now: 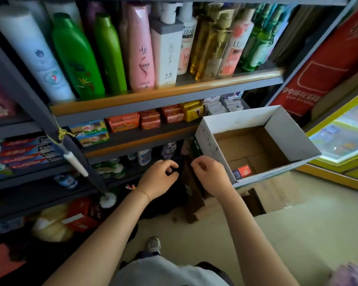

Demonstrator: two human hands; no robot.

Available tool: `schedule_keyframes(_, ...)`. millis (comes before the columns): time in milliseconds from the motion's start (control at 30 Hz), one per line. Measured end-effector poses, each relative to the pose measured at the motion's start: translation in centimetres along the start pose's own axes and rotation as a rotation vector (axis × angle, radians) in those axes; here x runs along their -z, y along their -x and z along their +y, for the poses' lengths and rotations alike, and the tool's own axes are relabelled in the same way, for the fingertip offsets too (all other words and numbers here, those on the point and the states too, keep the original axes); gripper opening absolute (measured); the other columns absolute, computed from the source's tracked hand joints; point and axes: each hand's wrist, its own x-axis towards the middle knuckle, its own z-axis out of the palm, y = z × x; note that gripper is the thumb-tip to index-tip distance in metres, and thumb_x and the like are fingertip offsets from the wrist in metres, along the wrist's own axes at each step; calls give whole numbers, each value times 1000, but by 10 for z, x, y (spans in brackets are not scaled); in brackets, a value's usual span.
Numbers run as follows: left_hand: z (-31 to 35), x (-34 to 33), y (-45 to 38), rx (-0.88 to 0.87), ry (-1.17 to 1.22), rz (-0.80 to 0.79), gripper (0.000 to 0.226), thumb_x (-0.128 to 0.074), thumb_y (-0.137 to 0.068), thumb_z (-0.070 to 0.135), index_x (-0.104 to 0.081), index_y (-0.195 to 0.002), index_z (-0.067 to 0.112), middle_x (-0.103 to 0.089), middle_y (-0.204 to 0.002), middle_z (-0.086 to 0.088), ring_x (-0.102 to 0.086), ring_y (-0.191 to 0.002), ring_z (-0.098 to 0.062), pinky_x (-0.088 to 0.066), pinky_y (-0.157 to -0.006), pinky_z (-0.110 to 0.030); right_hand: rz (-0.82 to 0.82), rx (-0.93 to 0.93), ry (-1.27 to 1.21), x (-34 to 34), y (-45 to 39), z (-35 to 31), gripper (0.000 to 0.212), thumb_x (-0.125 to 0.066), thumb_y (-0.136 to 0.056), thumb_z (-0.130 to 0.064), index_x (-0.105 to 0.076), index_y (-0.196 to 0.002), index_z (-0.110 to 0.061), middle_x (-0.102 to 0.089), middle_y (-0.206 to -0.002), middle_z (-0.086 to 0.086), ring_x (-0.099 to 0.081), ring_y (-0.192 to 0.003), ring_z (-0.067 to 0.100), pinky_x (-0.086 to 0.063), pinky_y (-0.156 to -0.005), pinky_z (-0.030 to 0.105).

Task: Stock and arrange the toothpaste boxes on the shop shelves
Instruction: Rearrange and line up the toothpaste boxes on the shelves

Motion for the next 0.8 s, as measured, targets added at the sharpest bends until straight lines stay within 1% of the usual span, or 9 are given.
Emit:
schedule_keyframes(133, 39, -21, -25, -44, -5, -41, 21, -56, -97, 36, -60, -118, 34, -50, -109, 10, -58, -90, -6, -50, -82, -29, 144, -79, 13, 40, -24, 39, 13, -56, -97, -24, -67, -103, -24, -63, -100, -8, -58, -85, 4, -41, -62, 12)
schedule_keyframes(200, 57, -35, -37, -49, -21, -65, 27, -56, -98, 35, -58, -125, 33, -46, -117, 9, -60, -94, -9, -51, -88, -32, 152, -119, 106, 56, -35, 57, 11, -56, -95, -21, -64, -101, -26, -60, -101, -5, -55, -82, 6, -44, -64, 17)
schedule_keyframes(233, 67, -44, -43, -49, -29, -74, 31, -55, -98, 35, -55, -129, 33, -44, -121, 10, -59, -99, -10, -50, -89, -32, 121, -144, 217, 64, -41, 66, 12, -54, -95, -21, -62, -103, -26, -59, -104, -2, -54, -86, 10, -48, -71, 23)
schedule_keyframes(333, 96, -73, -57, -53, -49, -90, 39, -55, -99, 36, -51, -137, 31, -39, -132, 13, -52, -112, -12, -47, -92, -30, -101, -240, 610, 85, -56, 92, 30, -54, -94, -30, -52, -123, -20, -55, -122, 6, -50, -114, 24, -43, -98, 43)
schedule_keyframes(400, 112, -95, -63, -36, -39, -83, 40, -58, -97, 37, -52, -136, 30, -41, -132, 11, -50, -114, -12, -47, -95, -31, -265, -286, 709, 95, -66, 112, 46, -55, -94, -37, -44, -134, -18, -53, -133, 10, -48, -125, 31, -39, -105, 48)
schedule_keyframes(533, 133, -134, -70, 98, -66, 52, 34, -66, -92, 38, -58, -125, 31, -43, -115, 8, -54, -103, -13, -49, -91, -34, -528, -238, 665, 99, -76, 146, 70, -64, -88, -49, -35, -144, -19, -57, -133, 7, -57, -118, 28, -46, -95, 42)
schedule_keyframes(600, 139, -146, -70, 198, -87, 130, 34, -66, -92, 32, -58, -125, 30, -44, -115, 7, -56, -102, -15, -49, -90, -35, -569, -166, 636, 99, -77, 154, 64, -61, -90, -48, -40, -143, -20, -57, -132, 4, -58, -116, 25, -47, -91, 37)
schedule_keyframes(700, 153, -157, -63, 277, -66, 209, 43, -64, -92, 24, -52, -133, 29, -44, -124, 4, -57, -106, -19, -49, -92, -37, -466, -38, 627, 110, -78, 152, 42, -57, -93, -44, -53, -128, -21, -63, -111, 0, -63, -98, 20, -52, -82, 31)
schedule_keyframes(800, 168, -157, -58, 307, 2, 296, 54, -66, -90, 28, -45, -140, 29, -40, -135, 5, -52, -118, -17, -47, -98, -34, -205, 226, 589, 143, -76, 128, 42, -56, -90, -46, -47, -122, -20, -62, -103, 0, -62, -91, 20, -53, -75, 33)
